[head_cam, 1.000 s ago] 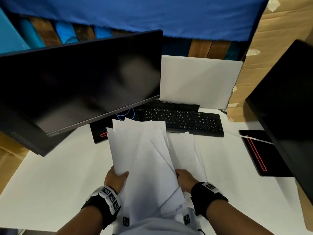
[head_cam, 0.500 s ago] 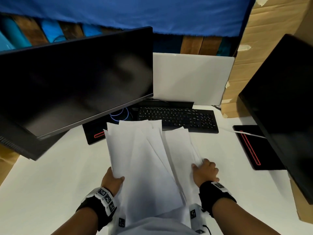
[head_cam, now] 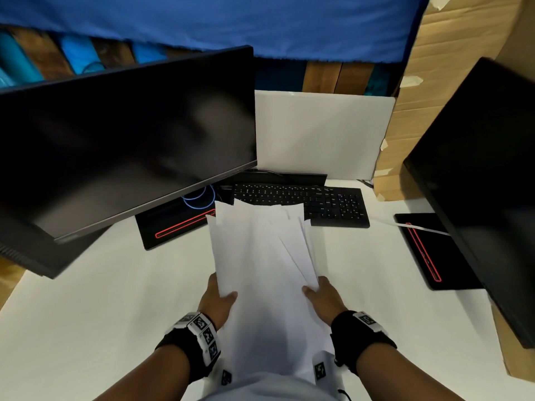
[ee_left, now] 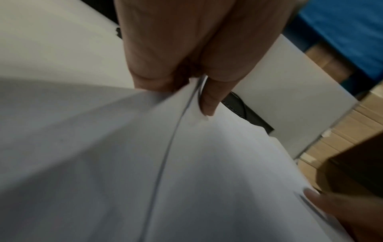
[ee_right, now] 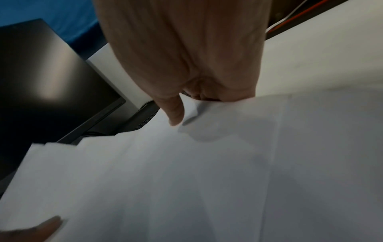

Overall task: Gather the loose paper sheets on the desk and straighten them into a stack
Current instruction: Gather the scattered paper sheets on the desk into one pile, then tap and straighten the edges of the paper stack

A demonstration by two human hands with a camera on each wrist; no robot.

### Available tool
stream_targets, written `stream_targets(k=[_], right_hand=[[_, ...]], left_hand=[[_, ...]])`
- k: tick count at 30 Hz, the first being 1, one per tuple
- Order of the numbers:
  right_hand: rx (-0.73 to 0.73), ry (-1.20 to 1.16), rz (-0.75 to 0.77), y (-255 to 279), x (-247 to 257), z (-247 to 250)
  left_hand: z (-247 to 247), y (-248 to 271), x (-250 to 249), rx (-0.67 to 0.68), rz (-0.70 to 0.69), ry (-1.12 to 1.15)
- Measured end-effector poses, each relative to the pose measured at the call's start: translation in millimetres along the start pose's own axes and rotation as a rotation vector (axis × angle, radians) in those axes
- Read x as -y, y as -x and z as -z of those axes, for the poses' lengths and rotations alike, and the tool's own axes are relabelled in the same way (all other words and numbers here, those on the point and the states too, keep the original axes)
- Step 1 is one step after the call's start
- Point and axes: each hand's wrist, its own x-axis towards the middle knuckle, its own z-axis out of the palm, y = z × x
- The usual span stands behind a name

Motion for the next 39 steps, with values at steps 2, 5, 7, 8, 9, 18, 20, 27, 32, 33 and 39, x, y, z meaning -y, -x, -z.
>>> stream_targets(k=[2,5,7,8,9,18,20,27,32,33,39], right_hand=[[0.001,-0.040,-0.026,1.4,-2.0,2.9],[0.047,-0.080,-0.045,1.0,-6.5,-1.9],[0.087,-0.162,-0.031,0.7,-10.5,-3.1],[0.088,-0.216,-0.026,1.4,-12.5,-1.9],[0.075,-0.257,-0.019,2.3,-14.5,0.5],[0.032,-0.577,-0.015,13.7,-17.5,12.3],[0.048,-0.601,0.037,18.8,-1.2,22.0],[-0.038,-0.696,0.377,50.9,98.6,64.4],[-0.067,-0.756,0.462,61.0,124.7,79.4],[-0.064,-0.770,0.458,62.3,124.1,80.2],[-0.002,-0.780,0.462,72.6,132.1,70.1]], left_hand=[[-0.2,-0.1,-1.6,-0.062,0.082,0.034],[-8.8,-0.4,-6.5,-0.019,0.188,-0.051],[-12.7,-1.5,-8.1,0.033,0.198,-0.044],[-12.0,-2.8,-7.2,0.052,0.199,-0.032],[-10.2,-5.2,-4.4,0.050,0.199,-0.030],[7.8,8.5,1.6,0.134,0.092,0.420],[15.2,13.4,-19.7,0.143,0.050,0.520],[48.1,27.9,-117.1,0.013,-0.321,0.660],[68.2,37.1,-143.8,-0.043,-0.458,0.649],[68.8,36.6,-140.8,-0.036,-0.457,0.639],[59.2,34.5,-130.7,0.021,-0.456,0.667]])
